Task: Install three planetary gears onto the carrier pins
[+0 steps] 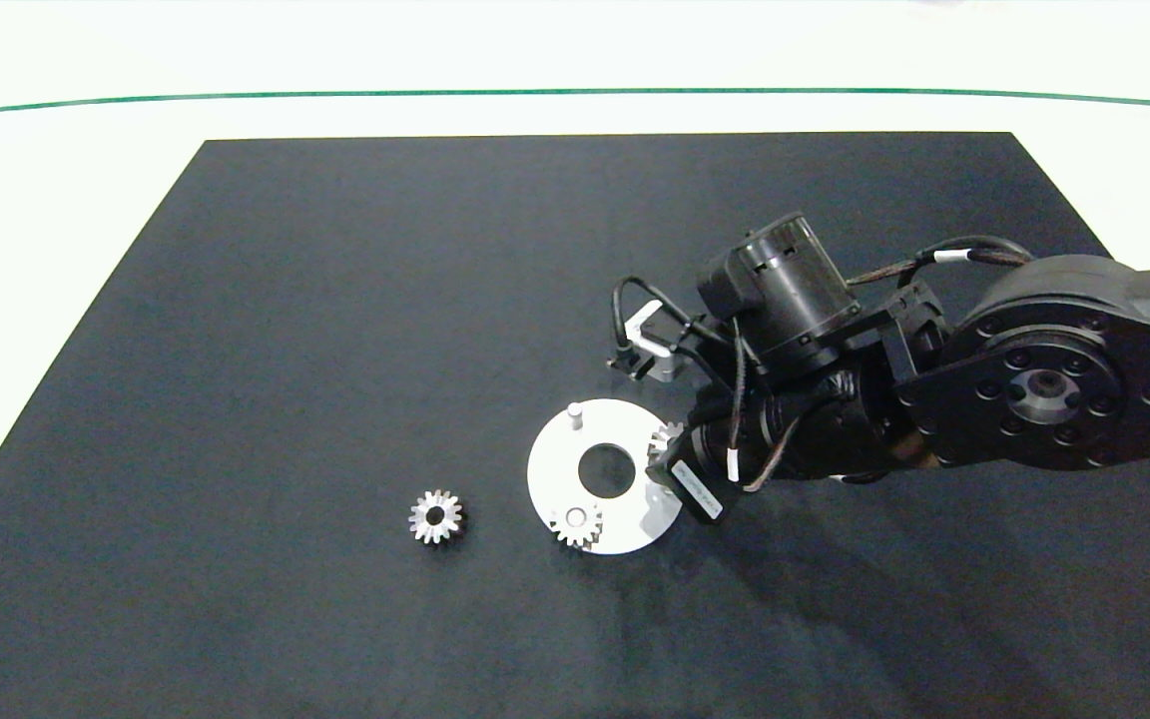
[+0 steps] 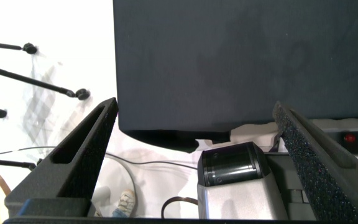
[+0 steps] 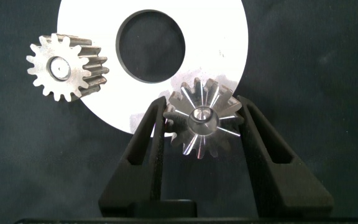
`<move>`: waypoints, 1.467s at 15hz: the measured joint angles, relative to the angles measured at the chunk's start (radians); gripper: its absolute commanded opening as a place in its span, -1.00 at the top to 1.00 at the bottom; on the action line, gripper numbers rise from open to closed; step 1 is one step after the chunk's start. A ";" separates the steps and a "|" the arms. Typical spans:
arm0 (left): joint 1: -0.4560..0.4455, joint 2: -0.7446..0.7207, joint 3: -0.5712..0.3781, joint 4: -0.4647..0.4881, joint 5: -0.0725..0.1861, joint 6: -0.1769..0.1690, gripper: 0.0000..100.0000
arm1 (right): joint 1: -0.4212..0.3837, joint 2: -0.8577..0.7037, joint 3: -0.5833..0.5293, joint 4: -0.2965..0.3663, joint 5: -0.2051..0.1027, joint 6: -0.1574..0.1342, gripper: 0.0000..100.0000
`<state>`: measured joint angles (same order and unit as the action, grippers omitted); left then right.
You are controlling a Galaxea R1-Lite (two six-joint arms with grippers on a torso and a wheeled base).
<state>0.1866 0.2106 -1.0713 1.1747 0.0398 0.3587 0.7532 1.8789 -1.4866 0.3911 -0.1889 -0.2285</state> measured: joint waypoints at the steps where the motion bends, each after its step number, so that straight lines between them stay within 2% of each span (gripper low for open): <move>1: 0.000 0.000 -0.002 0.000 0.000 0.000 -1.00 | 0.000 0.000 0.000 0.000 0.000 0.000 0.50; 16: -0.001 0.000 -0.006 0.000 0.001 0.006 -1.00 | -0.006 -0.011 0.025 -0.001 -0.002 -0.002 0.50; 17: -0.001 0.000 -0.006 0.000 0.001 0.006 -1.00 | -0.007 -0.011 0.025 0.000 -0.003 -0.003 -1.00; 22: -0.001 -0.002 -0.006 0.000 0.001 0.006 -1.00 | -0.007 -0.013 0.027 -0.001 -0.028 -0.006 -1.00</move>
<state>0.1851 0.2087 -1.0770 1.1747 0.0409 0.3647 0.7462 1.8662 -1.4600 0.3904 -0.2168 -0.2343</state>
